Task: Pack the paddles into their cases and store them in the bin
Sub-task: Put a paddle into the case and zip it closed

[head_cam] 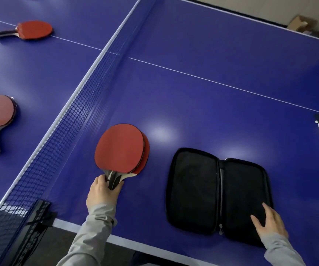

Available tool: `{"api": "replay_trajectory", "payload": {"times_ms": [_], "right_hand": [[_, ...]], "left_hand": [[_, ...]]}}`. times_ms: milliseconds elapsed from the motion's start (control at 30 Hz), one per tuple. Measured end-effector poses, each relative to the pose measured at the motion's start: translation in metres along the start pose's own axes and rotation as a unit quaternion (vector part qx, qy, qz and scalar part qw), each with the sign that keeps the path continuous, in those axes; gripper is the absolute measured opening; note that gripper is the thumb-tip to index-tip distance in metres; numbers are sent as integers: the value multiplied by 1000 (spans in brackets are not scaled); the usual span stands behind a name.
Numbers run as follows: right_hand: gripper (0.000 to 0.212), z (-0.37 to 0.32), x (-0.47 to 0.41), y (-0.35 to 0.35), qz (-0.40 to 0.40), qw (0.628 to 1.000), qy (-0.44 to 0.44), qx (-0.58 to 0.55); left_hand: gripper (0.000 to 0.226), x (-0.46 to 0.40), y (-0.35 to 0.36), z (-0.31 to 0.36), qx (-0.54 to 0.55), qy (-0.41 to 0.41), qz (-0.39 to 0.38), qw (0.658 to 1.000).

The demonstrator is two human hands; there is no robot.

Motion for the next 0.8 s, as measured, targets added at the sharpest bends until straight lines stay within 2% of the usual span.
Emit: {"api": "replay_trajectory", "payload": {"times_ms": [233, 433, 667, 800], "right_hand": [[65, 39, 8, -5, 20, 999, 16, -45], [66, 69, -3, -5, -13, 999, -4, -32], [57, 76, -21, -8, 9, 997, -76, -22], [47, 75, -30, -4, -14, 993, -111, -32]], "left_hand": [[42, 59, 35, 79, 6, 94, -42, 995], [43, 133, 81, 138, -18, 151, -82, 985], [46, 219, 141, 178, -39, 157, -109, 981], [46, 251, 172, 187, -59, 139, -121, 981]]}}
Point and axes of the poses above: each hand's wrist, its own x-axis away from the middle knuckle, its own y-axis out of the palm, z = x × y, the point moved 4 cm from there along -x, towards the middle knuckle, and after that the axes turned 6 degrees about -y, right-handed, at the moved point
